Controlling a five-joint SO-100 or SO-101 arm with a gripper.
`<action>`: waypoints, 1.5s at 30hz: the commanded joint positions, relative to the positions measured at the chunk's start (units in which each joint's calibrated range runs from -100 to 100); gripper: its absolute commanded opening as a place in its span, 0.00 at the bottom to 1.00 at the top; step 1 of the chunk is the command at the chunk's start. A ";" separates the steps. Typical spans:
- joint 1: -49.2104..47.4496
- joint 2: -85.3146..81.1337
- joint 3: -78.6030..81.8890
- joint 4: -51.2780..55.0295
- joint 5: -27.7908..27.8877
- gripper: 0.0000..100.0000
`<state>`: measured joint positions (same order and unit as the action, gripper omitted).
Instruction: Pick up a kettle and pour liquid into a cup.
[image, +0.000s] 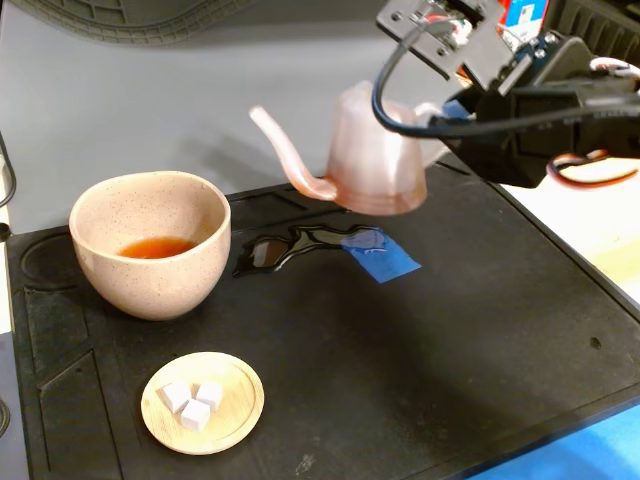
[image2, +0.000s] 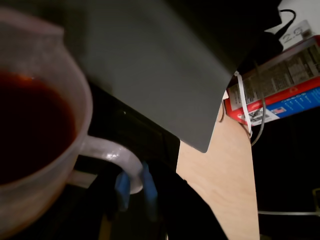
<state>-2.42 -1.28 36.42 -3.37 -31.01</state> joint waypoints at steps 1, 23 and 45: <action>1.01 -3.49 1.88 -2.03 0.28 0.01; 0.78 11.69 0.24 -8.17 1.75 0.01; 0.86 14.51 -4.02 -8.26 4.33 0.01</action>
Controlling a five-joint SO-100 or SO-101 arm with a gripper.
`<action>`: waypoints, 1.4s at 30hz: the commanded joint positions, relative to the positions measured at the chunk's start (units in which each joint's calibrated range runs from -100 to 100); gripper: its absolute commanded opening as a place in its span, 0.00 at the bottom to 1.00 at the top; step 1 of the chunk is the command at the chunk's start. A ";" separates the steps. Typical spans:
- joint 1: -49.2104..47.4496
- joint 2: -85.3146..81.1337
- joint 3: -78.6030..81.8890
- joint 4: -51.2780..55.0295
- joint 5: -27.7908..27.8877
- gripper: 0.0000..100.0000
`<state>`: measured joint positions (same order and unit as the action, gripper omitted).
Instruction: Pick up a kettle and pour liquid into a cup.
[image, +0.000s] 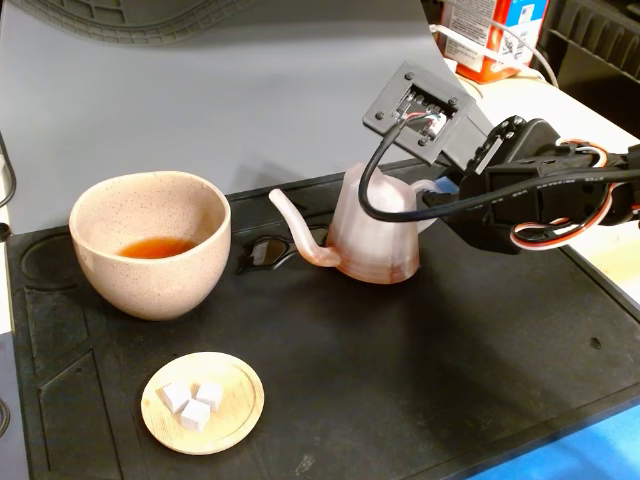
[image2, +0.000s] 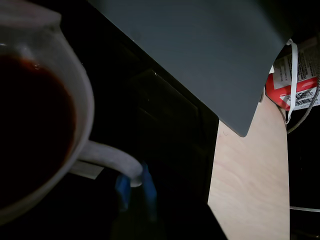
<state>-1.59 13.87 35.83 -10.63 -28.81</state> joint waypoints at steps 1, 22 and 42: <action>0.18 -0.56 -4.34 -1.00 3.17 0.01; 0.10 0.12 -3.71 -0.91 3.28 0.01; -0.35 0.04 -1.98 -0.13 3.23 0.21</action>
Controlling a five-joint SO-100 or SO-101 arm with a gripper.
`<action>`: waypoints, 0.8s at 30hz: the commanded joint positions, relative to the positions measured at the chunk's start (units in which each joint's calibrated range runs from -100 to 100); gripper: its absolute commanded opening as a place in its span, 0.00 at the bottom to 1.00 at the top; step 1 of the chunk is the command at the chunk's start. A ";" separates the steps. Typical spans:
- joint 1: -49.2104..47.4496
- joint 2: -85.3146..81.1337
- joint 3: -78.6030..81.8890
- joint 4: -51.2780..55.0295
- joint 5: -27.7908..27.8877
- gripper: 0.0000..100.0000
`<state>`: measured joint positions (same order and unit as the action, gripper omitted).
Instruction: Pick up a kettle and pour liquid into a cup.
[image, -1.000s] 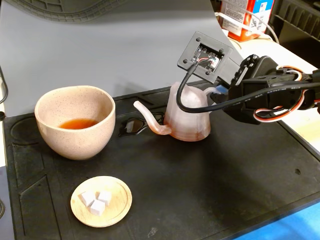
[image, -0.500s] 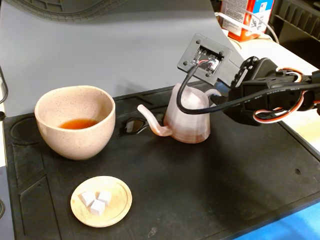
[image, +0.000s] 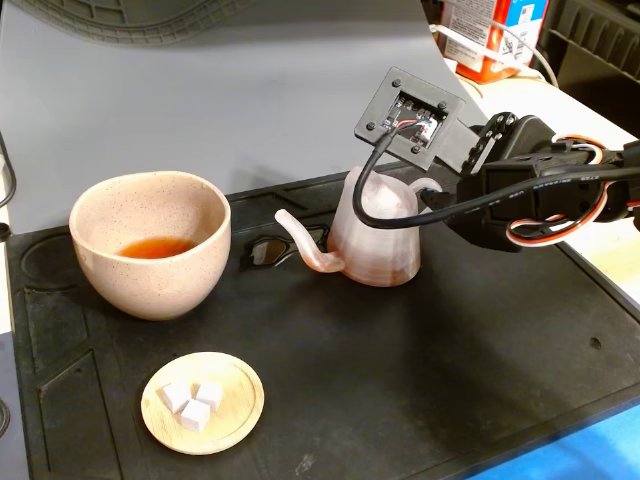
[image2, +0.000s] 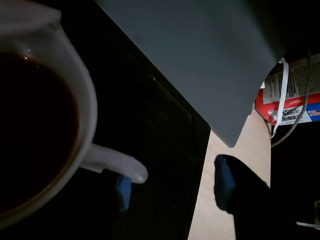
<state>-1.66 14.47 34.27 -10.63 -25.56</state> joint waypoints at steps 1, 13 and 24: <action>-0.58 -0.56 -0.34 -0.13 -0.02 0.21; -3.70 -1.24 2.39 -0.13 -1.33 0.21; -1.95 -11.99 15.82 -0.13 -2.70 0.21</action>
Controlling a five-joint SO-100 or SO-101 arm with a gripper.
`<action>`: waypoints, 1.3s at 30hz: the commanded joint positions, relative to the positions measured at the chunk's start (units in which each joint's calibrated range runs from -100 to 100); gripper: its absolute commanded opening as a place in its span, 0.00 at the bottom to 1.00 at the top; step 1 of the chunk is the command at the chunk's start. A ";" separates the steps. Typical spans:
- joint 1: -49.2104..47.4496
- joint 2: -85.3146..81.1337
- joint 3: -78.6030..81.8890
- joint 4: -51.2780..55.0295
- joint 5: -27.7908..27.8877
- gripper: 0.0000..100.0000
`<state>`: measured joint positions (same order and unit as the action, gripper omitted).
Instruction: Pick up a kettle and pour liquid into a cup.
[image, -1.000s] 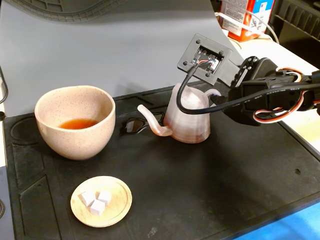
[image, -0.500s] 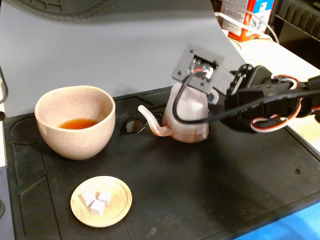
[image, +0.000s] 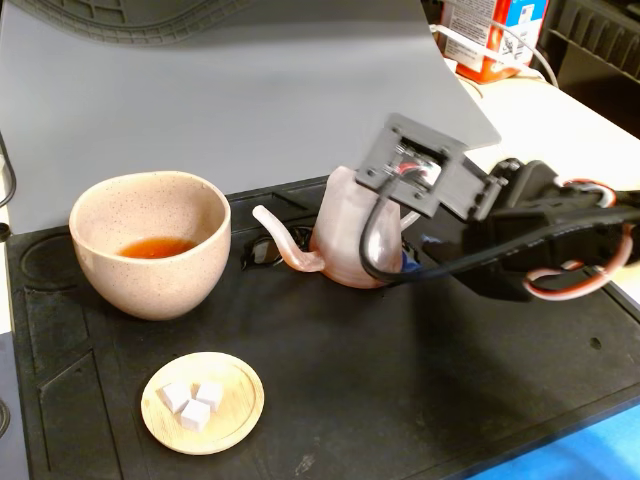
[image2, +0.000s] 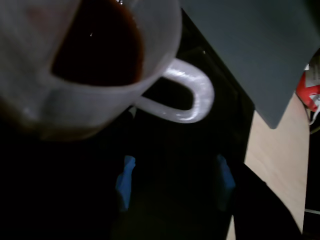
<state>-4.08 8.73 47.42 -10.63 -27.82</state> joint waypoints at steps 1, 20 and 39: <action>0.47 -8.65 5.03 -0.13 -1.34 0.21; 3.51 -59.07 40.97 -0.04 -17.66 0.01; 7.24 -87.83 52.40 25.98 -24.32 0.01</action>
<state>3.40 -74.57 99.71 7.57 -52.02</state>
